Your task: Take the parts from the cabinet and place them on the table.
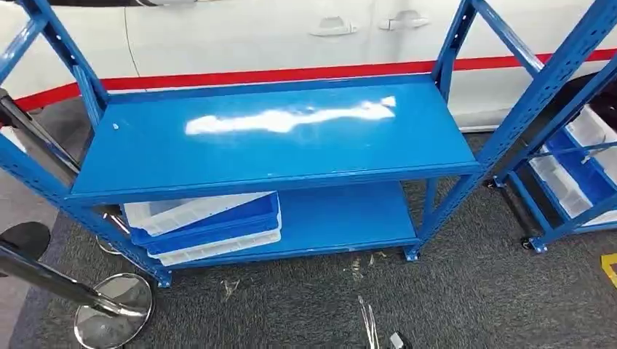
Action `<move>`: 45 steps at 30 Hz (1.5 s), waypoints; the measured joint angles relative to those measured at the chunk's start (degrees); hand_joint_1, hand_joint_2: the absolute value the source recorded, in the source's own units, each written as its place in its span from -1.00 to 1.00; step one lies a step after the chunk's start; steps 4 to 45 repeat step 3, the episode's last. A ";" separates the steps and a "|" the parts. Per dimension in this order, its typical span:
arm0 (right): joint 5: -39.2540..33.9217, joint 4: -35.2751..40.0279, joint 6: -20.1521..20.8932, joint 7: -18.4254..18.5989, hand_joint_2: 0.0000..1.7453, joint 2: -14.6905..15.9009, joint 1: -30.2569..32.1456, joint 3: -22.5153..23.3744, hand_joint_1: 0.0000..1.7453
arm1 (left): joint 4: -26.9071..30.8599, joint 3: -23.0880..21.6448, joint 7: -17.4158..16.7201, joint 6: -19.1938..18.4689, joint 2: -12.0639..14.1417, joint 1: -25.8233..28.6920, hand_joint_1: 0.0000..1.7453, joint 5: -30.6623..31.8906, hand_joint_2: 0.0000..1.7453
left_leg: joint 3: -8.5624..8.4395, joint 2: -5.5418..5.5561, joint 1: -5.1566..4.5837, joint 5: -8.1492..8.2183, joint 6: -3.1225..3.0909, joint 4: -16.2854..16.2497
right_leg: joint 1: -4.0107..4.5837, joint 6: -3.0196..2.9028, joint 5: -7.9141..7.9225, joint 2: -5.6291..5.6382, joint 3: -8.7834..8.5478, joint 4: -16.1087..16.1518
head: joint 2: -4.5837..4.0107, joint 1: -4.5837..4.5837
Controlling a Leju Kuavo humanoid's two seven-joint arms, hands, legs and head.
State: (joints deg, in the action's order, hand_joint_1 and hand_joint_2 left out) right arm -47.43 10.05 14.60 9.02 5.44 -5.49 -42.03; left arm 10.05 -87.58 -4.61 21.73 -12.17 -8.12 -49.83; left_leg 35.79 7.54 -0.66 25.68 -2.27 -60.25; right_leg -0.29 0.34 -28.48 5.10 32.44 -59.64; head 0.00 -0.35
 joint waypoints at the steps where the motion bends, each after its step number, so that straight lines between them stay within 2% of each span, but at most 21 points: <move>1: -0.04 0.00 0.00 0.07 -1.00 0.00 -0.04 -0.02 -1.00 | -0.02 -0.02 -0.39 0.04 -0.02 0.01 -1.00 0.00 -1.00 | 0.02 0.73 0.07 -0.07 0.32 0.61 | 0.18 -0.16 -0.06 -0.55 -0.33 0.07 | 0.00 -0.02; 2: -0.07 0.00 -0.13 -0.01 -1.00 -0.06 0.08 -0.04 -1.00 | -0.02 -0.02 -1.05 0.48 -0.07 -0.01 -1.00 0.07 -1.00 | 0.20 1.68 -0.27 -0.26 0.64 0.56 | -0.58 -0.42 0.29 -1.42 -1.18 0.96 | 0.00 0.00; 3: -0.07 0.07 -0.24 -0.35 -1.00 -0.61 0.24 -0.04 -1.00 | 0.00 -0.02 -1.84 1.25 -0.24 0.03 -1.00 0.07 -1.00 | -0.16 0.63 -0.40 -0.11 0.70 0.52 | -0.91 -0.48 0.50 -2.58 -1.49 1.47 | 0.00 0.00; 45: -0.07 0.07 -0.24 -0.35 -1.00 -0.61 0.24 -0.04 -1.00 | 0.00 -0.02 -1.84 1.25 -0.24 0.03 -1.00 0.07 -1.00 | -0.16 0.63 -0.40 -0.11 0.70 0.52 | -0.91 -0.48 0.50 -2.58 -1.49 1.47 | 0.00 0.00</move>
